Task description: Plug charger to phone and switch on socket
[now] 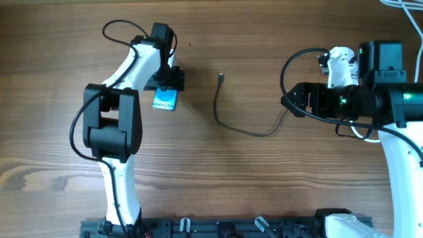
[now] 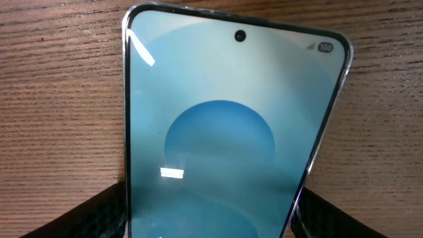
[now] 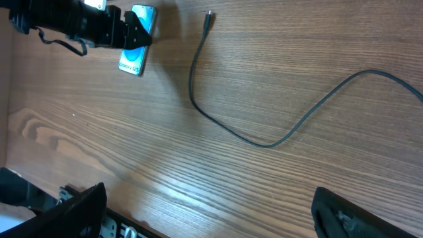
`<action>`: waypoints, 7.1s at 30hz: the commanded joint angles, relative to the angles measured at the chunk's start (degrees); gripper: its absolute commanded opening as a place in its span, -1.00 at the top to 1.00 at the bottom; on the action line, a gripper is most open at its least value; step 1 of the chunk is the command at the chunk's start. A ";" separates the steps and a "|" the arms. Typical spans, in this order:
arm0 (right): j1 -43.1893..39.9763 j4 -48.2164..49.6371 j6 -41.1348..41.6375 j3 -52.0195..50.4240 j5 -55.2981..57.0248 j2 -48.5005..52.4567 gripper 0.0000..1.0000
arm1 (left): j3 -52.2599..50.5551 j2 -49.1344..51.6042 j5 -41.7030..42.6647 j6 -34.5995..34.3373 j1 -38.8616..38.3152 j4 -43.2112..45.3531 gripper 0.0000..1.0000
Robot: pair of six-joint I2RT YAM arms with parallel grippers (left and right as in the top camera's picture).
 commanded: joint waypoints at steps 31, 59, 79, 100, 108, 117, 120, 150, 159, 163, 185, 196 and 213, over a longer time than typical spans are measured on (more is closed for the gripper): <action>0.02 0.17 0.63 1.09 0.11 0.39 -0.99 | 2.12 -13.62 18.51 -15.91 -0.35 -7.52 -0.12; 0.02 -0.02 0.81 1.09 0.11 0.39 -0.99 | 2.12 -13.68 61.46 -29.94 -0.31 -9.62 0.92; 0.02 -0.02 2.32 1.09 0.09 0.39 -0.99 | 2.12 -13.68 75.32 -54.62 -0.13 -21.35 0.92; 0.02 0.37 9.84 0.94 -0.15 0.39 -0.99 | 2.12 -13.68 44.06 -60.43 -0.13 -21.35 0.92; 0.02 0.42 9.77 0.94 -0.11 0.39 -1.00 | 2.12 -13.68 50.84 -59.65 -0.15 -21.84 0.92; 0.02 0.98 9.64 0.94 -0.09 0.39 -0.99 | 2.12 -13.68 61.96 -58.88 -0.20 -22.01 0.92; 0.02 1.27 9.68 0.94 -0.09 0.39 -0.99 | 2.12 -13.70 64.00 -58.88 -0.26 -22.03 0.92; 30.77 24.79 44.37 -1.66 6.67 14.36 -0.67 | 2.12 -13.68 48.00 -60.65 -1.49 -21.31 0.92; 37.55 31.58 49.27 -1.66 13.57 23.04 -0.33 | 2.12 -13.68 47.56 -60.63 -1.70 -21.33 0.92; 37.75 32.92 49.22 -1.66 14.64 23.91 -0.01 | 2.12 -13.68 47.58 -60.63 -1.70 -21.35 0.92; 37.73 34.36 49.09 -1.64 19.04 23.91 0.91 | 2.12 -13.68 47.60 -60.63 -1.70 -21.35 0.89; 32.09 29.18 48.65 -1.57 19.02 16.90 0.92 | 2.12 -13.68 47.60 -60.63 -1.70 -21.33 -0.82; 15.89 27.41 48.76 -1.60 21.20 -10.03 0.91 | 2.14 -20.26 72.35 -27.45 -1.05 0.48 -0.99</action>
